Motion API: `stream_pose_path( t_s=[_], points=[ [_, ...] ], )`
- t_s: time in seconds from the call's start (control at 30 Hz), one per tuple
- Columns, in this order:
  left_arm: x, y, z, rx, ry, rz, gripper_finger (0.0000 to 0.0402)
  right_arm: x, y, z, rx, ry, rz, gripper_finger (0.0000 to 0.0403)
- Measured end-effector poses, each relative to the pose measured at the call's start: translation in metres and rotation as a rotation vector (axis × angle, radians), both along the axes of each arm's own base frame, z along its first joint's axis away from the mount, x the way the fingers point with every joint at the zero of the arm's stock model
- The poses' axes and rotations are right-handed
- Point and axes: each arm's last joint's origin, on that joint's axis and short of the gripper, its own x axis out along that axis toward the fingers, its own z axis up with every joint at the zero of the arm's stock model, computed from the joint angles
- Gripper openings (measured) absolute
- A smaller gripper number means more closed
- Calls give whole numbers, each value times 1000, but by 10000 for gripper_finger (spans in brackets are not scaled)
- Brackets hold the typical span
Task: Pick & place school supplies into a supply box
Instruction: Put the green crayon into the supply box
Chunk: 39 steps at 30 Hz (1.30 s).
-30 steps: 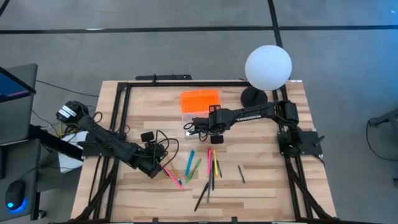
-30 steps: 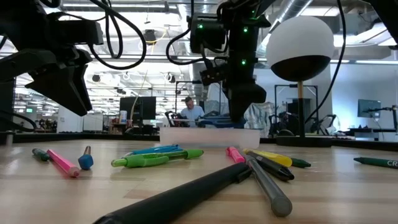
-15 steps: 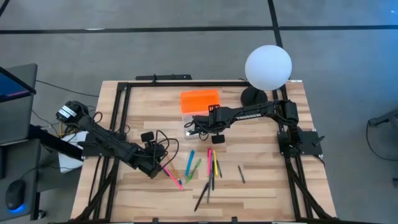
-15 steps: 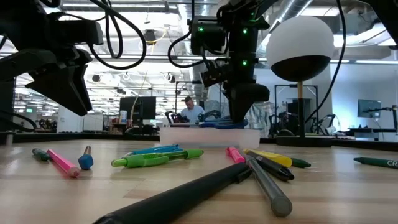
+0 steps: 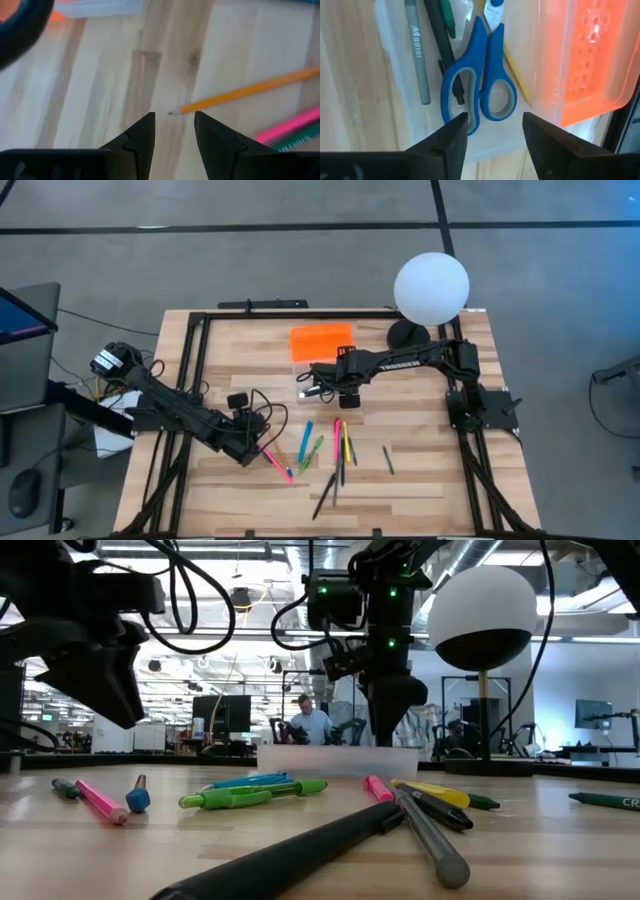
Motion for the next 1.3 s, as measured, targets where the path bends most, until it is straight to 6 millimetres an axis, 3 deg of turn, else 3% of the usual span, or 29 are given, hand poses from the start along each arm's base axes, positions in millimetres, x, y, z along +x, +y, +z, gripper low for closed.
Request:
stream_pose_path(
  t_s=[0.17,0.33,0.73,0.97,1.3],
  points=[
    [-1,-2,-1,-70,53,-36,133,-6,9,18,1,-44,-20,184],
    [-1,-7,-2,-187,96,-70,133,-14,31,49,10,-147,10,173],
    [4,-25,-4,-257,78,-255,133,-47,120,104,74,-359,174,154],
    [3,-21,-35,-248,191,-255,133,-73,179,114,29,-437,273,143],
    [5,-20,-40,-242,193,-268,133,-105,229,119,-23,-534,306,124]
  ],
)
